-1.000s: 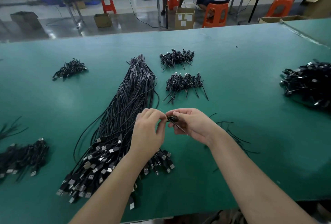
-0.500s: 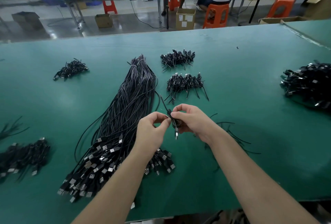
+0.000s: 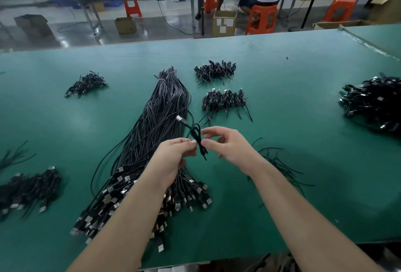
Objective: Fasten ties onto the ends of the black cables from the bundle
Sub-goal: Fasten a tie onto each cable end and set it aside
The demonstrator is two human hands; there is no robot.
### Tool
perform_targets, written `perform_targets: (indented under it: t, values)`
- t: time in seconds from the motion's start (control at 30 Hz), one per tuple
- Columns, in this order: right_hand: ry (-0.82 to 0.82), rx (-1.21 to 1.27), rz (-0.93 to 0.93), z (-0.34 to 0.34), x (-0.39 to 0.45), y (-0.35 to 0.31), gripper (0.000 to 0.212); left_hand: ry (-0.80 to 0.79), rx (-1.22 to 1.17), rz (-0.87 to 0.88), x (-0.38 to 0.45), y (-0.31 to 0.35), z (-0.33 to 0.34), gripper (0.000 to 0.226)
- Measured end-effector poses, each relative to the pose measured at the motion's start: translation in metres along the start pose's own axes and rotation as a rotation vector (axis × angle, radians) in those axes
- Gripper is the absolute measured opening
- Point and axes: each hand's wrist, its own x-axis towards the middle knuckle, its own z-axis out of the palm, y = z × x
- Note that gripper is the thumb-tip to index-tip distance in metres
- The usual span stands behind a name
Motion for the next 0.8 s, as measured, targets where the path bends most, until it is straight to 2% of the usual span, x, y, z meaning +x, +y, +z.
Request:
perform_targets:
  t: [0.1, 0.23, 0.3, 0.37, 0.43, 0.5, 0.57, 0.63, 0.73, 0.8]
  values:
    - [-0.007, -0.039, -0.025, 0.006, 0.001, -0.003, 0.026, -0.072, 0.006, -0.043, -0.001, -0.002, 0.001, 0.009]
    - [0.050, -0.019, 0.076, 0.009, 0.002, -0.007, 0.026, 0.016, 0.059, 0.105, -0.005, -0.004, 0.006, 0.011]
    - [0.052, 0.095, 0.138, 0.009, 0.003, -0.010, 0.025, 0.077, 0.278, 0.332, -0.008, -0.006, 0.009, 0.011]
    - [0.036, 0.133, 0.156, 0.009, 0.003, -0.012, 0.019, 0.140, 0.570, 0.692, -0.011, -0.011, 0.011, 0.011]
    - [0.003, 0.170, 0.181, 0.009, 0.002, -0.013, 0.009, 0.204, 0.745, 0.975, -0.013, -0.014, 0.011, 0.010]
    - [-0.056, 0.303, 0.262, 0.008, 0.001, -0.013, 0.005, 0.248, 0.878, 1.153, -0.015, -0.014, 0.012, 0.006]
    - [-0.106, 0.431, 0.326, 0.007, 0.000, -0.011, 0.008, 0.251, 0.939, 1.242, -0.016, -0.013, 0.013, 0.003]
    - [-0.117, 0.472, 0.308, 0.005, -0.001, -0.010, 0.014, 0.243, 0.875, 1.129, -0.017, -0.012, 0.014, 0.006]
    - [-0.138, 0.435, 0.157, 0.002, -0.004, -0.007, 0.022, 0.227, 0.565, 0.644, -0.014, -0.006, 0.010, 0.010]
    - [-0.137, 0.246, 0.031, 0.002, -0.007, -0.006, 0.025, 0.136, 0.291, 0.330, -0.010, -0.005, 0.008, 0.011]
